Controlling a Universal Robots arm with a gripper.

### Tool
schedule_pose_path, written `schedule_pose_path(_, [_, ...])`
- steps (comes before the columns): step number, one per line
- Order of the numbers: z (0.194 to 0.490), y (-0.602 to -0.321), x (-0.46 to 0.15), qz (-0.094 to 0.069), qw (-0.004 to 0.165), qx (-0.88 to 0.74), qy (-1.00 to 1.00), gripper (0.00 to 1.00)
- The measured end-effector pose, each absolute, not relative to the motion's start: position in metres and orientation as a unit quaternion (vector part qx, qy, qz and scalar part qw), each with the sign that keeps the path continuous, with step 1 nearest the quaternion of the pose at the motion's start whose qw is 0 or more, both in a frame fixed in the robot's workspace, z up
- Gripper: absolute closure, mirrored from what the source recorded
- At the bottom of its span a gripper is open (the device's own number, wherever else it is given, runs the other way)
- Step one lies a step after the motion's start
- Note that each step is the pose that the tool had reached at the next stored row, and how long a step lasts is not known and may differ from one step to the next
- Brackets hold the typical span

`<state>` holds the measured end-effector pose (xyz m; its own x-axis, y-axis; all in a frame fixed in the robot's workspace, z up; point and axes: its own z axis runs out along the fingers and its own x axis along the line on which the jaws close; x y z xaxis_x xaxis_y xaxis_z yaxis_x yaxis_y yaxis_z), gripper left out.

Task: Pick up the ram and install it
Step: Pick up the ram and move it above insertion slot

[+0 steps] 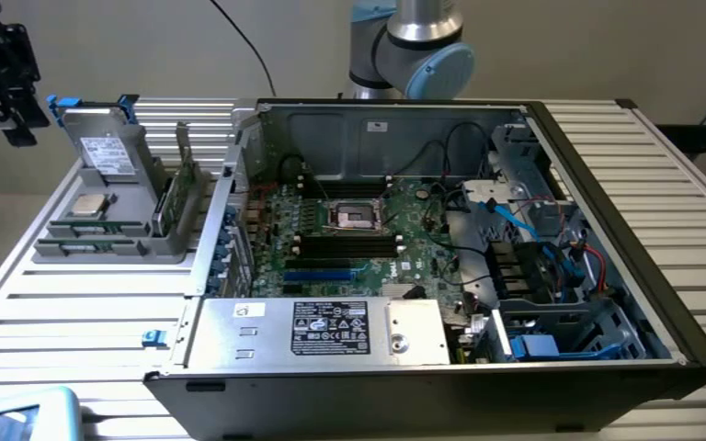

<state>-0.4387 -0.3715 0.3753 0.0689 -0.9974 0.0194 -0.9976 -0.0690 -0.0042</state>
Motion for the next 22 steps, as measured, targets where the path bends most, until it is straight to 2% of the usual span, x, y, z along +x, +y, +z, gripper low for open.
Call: schedule_pose_path(22, [0.335, -0.372, -0.436, 0.009, 0.005, 0.726, -0.688, 0.57])
